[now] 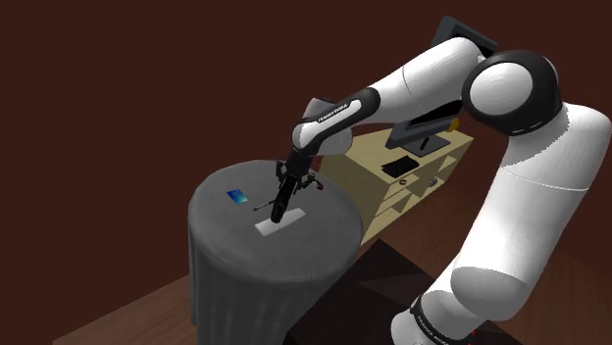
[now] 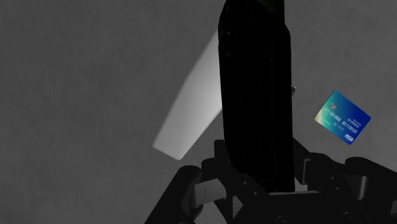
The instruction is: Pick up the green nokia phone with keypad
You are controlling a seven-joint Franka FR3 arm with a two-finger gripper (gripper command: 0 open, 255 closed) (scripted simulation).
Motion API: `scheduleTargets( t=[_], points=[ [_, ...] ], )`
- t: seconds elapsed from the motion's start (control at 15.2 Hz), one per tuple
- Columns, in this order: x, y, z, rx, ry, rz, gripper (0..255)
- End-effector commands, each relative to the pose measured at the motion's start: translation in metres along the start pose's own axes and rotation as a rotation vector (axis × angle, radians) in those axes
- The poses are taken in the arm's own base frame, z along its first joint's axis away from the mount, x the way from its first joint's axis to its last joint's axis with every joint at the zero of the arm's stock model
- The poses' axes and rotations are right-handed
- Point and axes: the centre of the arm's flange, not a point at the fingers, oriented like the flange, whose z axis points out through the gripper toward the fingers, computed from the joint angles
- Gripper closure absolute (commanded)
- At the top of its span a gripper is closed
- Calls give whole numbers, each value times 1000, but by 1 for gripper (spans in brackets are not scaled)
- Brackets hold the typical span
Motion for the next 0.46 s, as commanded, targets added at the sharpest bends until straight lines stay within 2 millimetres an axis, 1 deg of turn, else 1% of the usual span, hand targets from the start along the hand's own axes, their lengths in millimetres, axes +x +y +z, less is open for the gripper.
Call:
scheduleTargets(
  t=[0.0, 0.26, 0.4],
  points=[
    [0, -2, -12, 1, 1, 0, 255],
    [-1, -5, -33, 1, 1, 0, 255],
    [-1, -5, -34, 1, 1, 0, 255]
  ],
)
